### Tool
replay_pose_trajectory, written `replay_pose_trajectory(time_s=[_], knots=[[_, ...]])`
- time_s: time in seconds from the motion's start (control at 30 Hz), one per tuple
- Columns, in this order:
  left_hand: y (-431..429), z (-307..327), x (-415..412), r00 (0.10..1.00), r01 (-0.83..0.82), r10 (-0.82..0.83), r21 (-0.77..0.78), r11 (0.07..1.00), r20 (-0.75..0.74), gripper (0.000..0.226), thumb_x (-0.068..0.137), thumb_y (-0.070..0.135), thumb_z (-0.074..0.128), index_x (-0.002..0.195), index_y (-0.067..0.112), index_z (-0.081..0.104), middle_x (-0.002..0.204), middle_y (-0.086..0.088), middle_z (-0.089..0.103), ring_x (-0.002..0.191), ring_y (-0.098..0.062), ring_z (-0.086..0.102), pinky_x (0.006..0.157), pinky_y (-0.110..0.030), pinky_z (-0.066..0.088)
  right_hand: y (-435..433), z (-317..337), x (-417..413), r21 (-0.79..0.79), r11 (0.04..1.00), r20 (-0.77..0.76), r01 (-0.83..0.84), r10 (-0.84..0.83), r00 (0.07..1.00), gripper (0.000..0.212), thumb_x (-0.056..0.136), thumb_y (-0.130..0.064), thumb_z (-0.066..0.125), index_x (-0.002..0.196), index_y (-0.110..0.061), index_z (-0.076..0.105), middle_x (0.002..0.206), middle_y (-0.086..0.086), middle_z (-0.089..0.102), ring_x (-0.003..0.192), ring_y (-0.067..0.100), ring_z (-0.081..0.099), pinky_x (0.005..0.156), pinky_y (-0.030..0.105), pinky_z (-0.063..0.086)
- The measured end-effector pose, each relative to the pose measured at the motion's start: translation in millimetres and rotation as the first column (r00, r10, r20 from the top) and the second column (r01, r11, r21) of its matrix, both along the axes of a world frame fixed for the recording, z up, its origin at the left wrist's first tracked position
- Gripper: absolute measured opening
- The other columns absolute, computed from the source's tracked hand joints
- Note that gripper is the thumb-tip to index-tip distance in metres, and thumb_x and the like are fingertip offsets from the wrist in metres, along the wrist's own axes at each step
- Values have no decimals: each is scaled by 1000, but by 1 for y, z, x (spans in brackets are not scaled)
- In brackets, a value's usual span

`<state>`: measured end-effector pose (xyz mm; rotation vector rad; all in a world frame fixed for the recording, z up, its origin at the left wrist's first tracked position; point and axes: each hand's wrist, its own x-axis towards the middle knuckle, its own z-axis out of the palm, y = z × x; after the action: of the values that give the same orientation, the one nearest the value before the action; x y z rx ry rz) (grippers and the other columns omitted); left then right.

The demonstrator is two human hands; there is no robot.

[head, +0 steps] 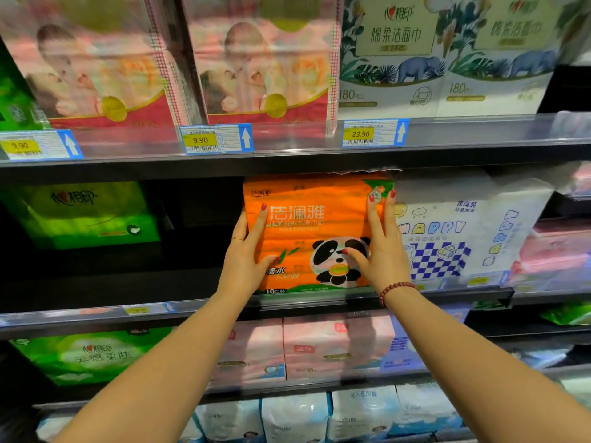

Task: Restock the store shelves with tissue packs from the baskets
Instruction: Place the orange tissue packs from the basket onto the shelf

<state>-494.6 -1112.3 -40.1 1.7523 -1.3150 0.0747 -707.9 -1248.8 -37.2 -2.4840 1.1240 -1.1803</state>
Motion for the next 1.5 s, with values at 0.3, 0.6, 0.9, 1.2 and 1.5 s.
replay_pose_trajectory(time_s=[0.3,0.6,0.9,1.2,1.5], knots=[[22,-3,-6,993,-49,47,12,999,105,96,85,19,72,147,47,5,161,2,8,145,-20,18,104,-33,30,26,6,-22,-117,991,-137,59,-75,988,83,84,-43,67,150,-19,22,160,7,13,143,28,23,111,47,32],[120,-56,-7,970,-223,197,210,952,139,67,83,23,73,143,17,43,152,-8,37,143,-27,26,114,-41,24,110,-35,-6,5,978,-272,-209,203,941,62,84,-35,67,138,-11,47,145,11,44,134,31,38,108,44,31],[270,-112,14,901,-431,409,399,809,144,59,81,23,76,134,8,54,139,-16,52,133,-35,42,108,-51,37,193,-84,65,196,890,-417,-413,456,786,58,86,-40,62,137,-15,48,140,7,48,130,28,38,108,38,28],[455,-137,37,714,-646,692,483,591,107,56,80,22,74,132,8,56,135,-16,55,126,-34,48,103,-43,39,326,-111,176,264,699,-537,-664,679,501,59,87,-46,57,137,-19,46,143,3,45,131,24,35,108,34,23],[628,-152,68,553,-716,829,559,418,88,57,82,27,71,134,10,54,137,-13,53,130,-33,45,106,-45,37,479,-136,276,304,553,-608,-776,740,289,56,85,-48,57,132,-17,51,134,6,53,125,27,44,104,37,34]])
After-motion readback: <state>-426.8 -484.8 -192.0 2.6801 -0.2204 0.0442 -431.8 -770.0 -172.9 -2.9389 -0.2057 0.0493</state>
